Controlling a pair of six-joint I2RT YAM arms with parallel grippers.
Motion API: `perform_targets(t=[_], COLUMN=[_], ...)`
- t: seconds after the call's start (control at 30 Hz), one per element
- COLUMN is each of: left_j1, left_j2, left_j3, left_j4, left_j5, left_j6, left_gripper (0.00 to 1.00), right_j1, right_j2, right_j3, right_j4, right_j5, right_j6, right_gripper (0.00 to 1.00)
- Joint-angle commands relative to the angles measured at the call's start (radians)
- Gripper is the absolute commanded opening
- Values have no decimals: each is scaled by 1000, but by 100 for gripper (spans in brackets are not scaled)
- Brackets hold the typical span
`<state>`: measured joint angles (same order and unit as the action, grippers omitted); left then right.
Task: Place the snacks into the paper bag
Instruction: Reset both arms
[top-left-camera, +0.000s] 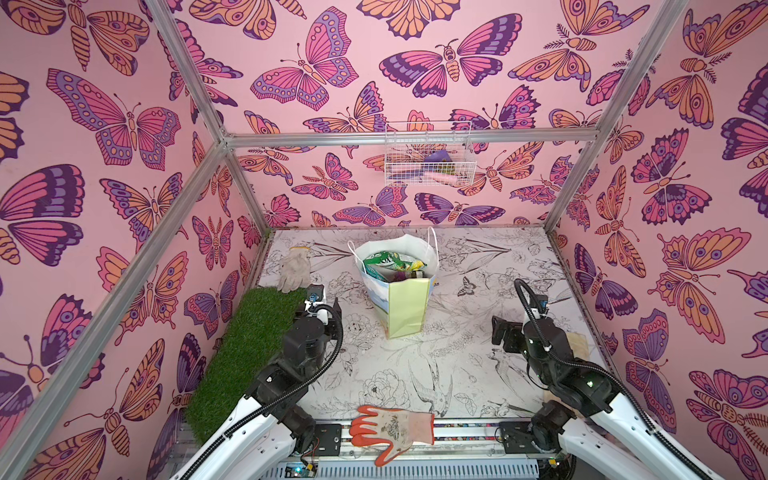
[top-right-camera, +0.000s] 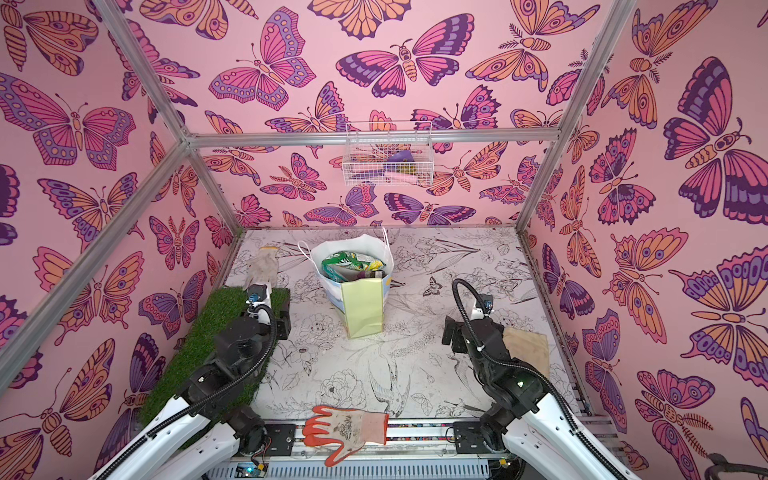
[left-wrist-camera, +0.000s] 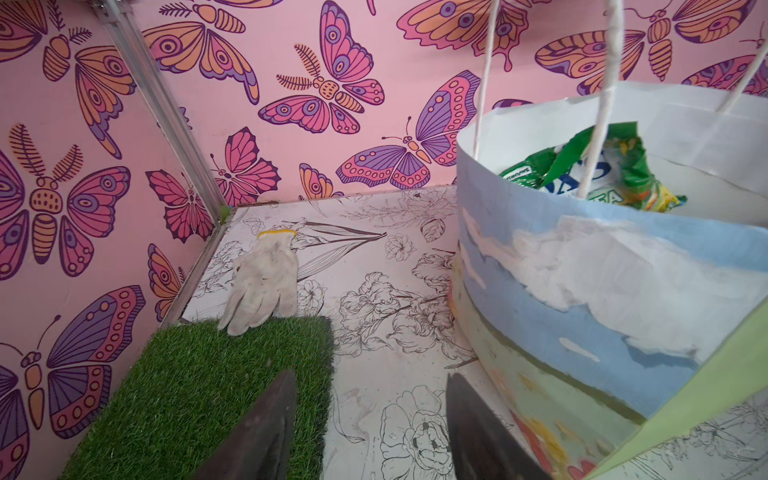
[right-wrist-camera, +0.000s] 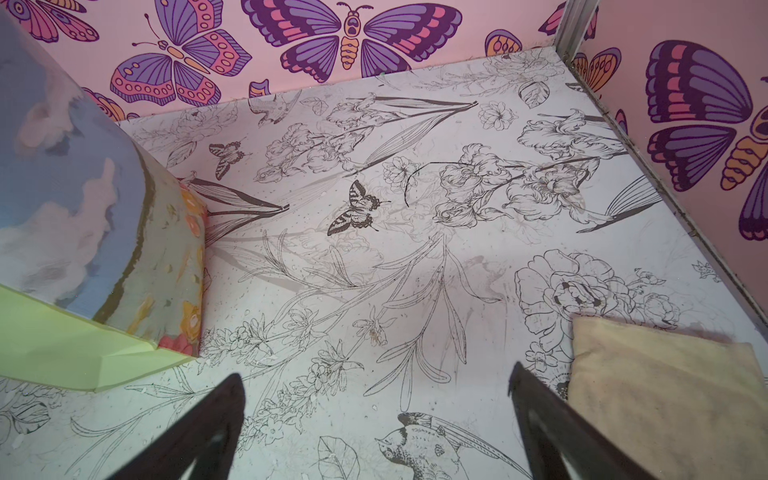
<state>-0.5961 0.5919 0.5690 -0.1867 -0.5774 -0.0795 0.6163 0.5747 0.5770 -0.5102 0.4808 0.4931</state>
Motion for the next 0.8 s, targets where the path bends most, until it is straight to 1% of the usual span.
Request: perform_targets(t=[0.0,0.27,0.6,0.77], left_j1=[-2,-3,-1,1], left_j2=[9,38,65,71], left_j3=[-26,-58,-92,-108], left_j4=[30,67,105,120], left_j5=[-63,-77,-109,-127], left_j6=[2,-1,8,10], left_gripper=[60,60,60,60], right_j1=[-7,-6,-6,-7], right_j2=[-4,-2,-71,-77], right_j3=[-14,-24,-90,-99], right_j4=[21,8,54,58], right_j5=[37,103,149,176], right_j6=[-8,7,-23,-53], right_gripper=[99,99,99,99])
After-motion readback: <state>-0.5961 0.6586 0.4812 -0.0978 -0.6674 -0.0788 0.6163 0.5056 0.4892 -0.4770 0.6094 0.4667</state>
